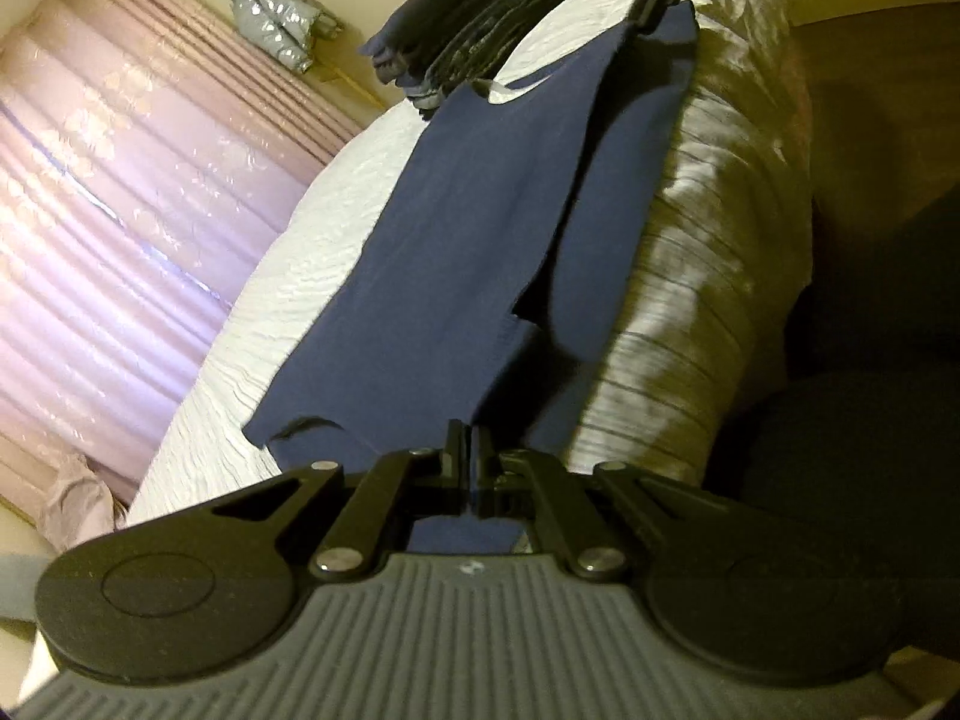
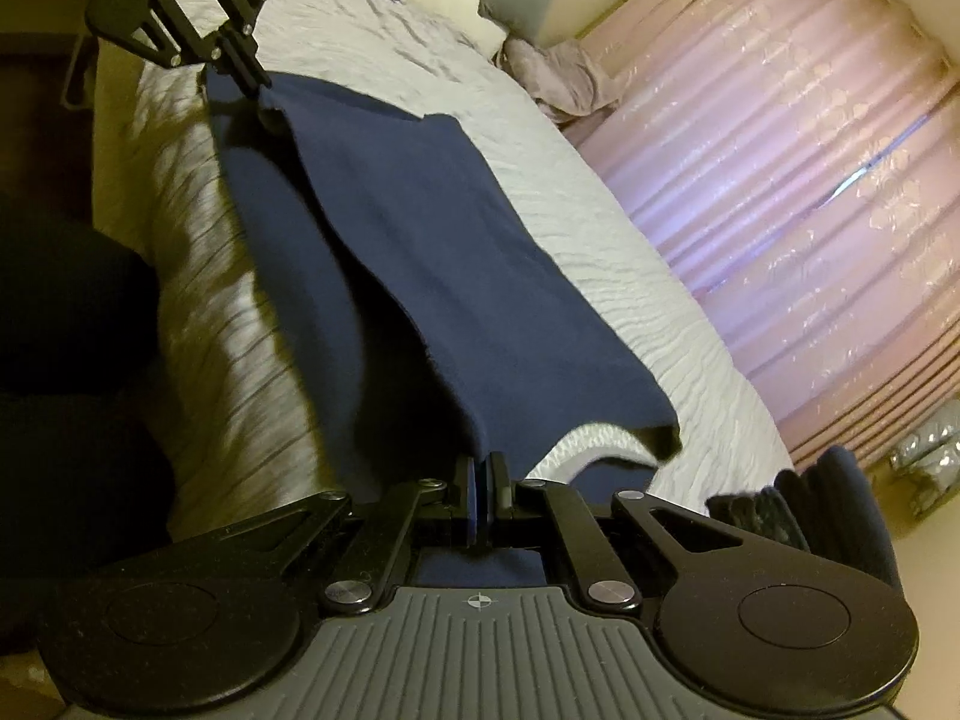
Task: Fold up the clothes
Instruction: 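Lay the folded top down with both grippers and smooth it flat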
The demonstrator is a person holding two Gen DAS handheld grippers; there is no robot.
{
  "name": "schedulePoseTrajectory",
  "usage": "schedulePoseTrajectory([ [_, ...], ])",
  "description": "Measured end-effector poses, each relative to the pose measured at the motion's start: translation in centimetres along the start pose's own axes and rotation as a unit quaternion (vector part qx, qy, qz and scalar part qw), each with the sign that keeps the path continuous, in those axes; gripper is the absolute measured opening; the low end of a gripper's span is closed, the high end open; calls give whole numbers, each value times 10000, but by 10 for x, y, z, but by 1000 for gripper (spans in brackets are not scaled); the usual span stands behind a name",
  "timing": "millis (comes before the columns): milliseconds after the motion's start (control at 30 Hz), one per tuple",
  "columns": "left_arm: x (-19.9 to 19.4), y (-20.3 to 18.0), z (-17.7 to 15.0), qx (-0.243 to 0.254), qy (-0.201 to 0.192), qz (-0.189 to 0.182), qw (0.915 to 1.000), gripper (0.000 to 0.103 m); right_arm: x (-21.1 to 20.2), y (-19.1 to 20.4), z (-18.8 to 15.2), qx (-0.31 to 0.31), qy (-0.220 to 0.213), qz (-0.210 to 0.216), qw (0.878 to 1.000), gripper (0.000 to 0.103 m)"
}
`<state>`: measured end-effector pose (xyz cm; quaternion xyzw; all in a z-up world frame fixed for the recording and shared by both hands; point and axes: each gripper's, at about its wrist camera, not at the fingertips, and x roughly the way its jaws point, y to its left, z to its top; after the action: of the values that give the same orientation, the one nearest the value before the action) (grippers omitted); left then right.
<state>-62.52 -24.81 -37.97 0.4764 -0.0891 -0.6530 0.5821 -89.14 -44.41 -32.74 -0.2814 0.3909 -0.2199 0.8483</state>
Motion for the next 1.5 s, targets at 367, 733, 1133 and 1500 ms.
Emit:
schedulePoseTrajectory([
  [367,-1,-17,-7,566,-272,362,9974,26,-7,23,-10,-63,3,-376,9993,0],
  [733,7,-14,-7,702,-385,574,9951,34,0,25,-2,-791,-330,-534,9949,88],
  [1133,27,-7,-4,1172,-219,520,9915,28,29,16,4,-1955,12,-501,9794,54],
  [1500,10,-11,-2,1061,-298,501,9926,2,3,-2,9,-1152,-40,-485,9922,2],
])
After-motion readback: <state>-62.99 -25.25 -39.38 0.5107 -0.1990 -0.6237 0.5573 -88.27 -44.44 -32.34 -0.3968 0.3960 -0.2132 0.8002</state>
